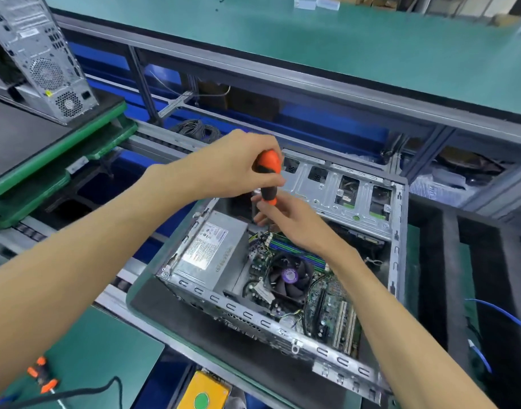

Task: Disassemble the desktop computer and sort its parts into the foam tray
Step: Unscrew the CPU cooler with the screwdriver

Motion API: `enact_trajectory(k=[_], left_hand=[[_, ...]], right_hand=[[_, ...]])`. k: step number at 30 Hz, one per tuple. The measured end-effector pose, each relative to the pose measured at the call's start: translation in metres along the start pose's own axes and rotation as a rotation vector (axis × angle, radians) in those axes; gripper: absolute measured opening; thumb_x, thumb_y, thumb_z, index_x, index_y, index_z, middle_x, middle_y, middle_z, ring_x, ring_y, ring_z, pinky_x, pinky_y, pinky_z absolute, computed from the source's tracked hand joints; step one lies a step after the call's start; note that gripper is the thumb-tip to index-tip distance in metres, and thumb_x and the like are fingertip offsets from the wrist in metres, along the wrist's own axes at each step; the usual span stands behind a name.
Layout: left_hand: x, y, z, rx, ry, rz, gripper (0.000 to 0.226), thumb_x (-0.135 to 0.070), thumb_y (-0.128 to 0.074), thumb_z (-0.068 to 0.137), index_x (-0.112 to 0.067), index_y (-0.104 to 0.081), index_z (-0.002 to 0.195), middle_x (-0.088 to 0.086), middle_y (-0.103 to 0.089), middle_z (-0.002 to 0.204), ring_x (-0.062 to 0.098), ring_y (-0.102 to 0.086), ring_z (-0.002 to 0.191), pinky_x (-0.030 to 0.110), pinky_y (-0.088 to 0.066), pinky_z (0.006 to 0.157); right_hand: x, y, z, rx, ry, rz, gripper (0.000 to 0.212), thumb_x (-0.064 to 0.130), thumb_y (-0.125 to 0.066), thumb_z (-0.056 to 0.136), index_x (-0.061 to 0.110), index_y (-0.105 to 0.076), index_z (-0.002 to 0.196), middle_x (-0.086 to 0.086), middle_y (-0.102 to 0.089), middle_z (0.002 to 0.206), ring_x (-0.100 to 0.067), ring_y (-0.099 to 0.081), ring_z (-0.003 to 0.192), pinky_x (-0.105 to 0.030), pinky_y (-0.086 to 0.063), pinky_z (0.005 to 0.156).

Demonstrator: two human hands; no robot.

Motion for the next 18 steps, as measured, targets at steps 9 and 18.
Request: enact_trajectory(k=[9,18], left_hand=[[0.010,-0.023,0.002,0.012,0.011,-0.027,0.036,-0.054,-0.064,0.088,-0.025,-0.062,0.109,-0.010,-0.063,0.090,0.004,-0.057,0.080,0.022,-0.045,0.069],[0.004,-0.028,0.004,0.039,0.013,-0.044,0.032,-0.053,-0.064,0.087,-0.027,-0.062,0.106,-0.011,-0.064,0.086,0.002,-0.056,0.072,0.019,-0.043,0.063]], right_hand=[[-0.020,-0.009,-0.009,0.105,-0.013,-0.107,0.017,0.055,-0.038,0.104,0.052,-0.042,0.121,0.005,-0.076,0.086,-0.023,-0.073,0.086,-0.049,-0.059,0.085],[-0.023,-0.007,-0.014,0.093,-0.042,-0.079,0.031,0.044,-0.040,0.107,0.031,-0.043,0.136,0.001,-0.075,0.085,-0.030,-0.072,0.087,-0.050,-0.058,0.088]])
Point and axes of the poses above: each hand's wrist, its own z-axis towards the middle knuckle, its own y-axis out of the back of the hand, x = y × z, the point moved 3 cm from there along z, towards the middle knuckle
